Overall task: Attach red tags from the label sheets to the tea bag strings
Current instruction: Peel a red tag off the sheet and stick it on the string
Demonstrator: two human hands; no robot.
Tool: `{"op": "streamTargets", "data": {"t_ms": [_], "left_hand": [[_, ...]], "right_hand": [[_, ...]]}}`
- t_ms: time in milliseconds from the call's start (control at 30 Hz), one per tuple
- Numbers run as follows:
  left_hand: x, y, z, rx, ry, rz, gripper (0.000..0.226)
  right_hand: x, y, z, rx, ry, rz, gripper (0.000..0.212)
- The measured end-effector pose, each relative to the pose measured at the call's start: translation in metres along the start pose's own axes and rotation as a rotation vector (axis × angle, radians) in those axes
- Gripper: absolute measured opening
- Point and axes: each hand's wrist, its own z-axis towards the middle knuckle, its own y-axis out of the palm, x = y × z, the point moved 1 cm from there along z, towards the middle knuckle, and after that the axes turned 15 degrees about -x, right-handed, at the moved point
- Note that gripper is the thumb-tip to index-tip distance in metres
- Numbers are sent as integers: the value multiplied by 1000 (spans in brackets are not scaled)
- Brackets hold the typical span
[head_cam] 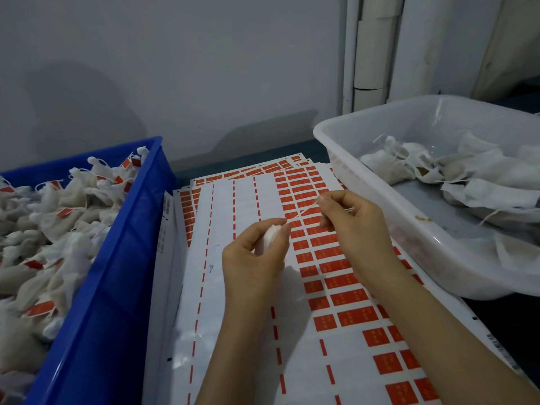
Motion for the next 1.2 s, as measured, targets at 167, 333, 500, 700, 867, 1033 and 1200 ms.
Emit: {"op": "streamTargets", "data": {"t_ms": [167,333,500,700,867,1033,1200], "left_hand": [[0,5,-1,-110,-23,213,17],[1,7,1,-148,-30,329,30],[4,6,-1,-123,4,367,31],[5,4,0,-63,26,455,30],[4,1,0,-19,44,444,26],[4,2,-1,2,54,413,28],[6,0,0,135,96,414,32]], "right_hand": [[2,-4,0,18,7,-90,5],[-6,5,-6,-101,-205,-233,16],[5,18,-6,-353,-83,-374,34],[9,14,-2,-345,-25,-350,18],[7,15,-4,-329,-35,-334,13],[6,13,-4,-265,-56,-325,17],[-1,14,-9,-222,-121,-392,12]]}}
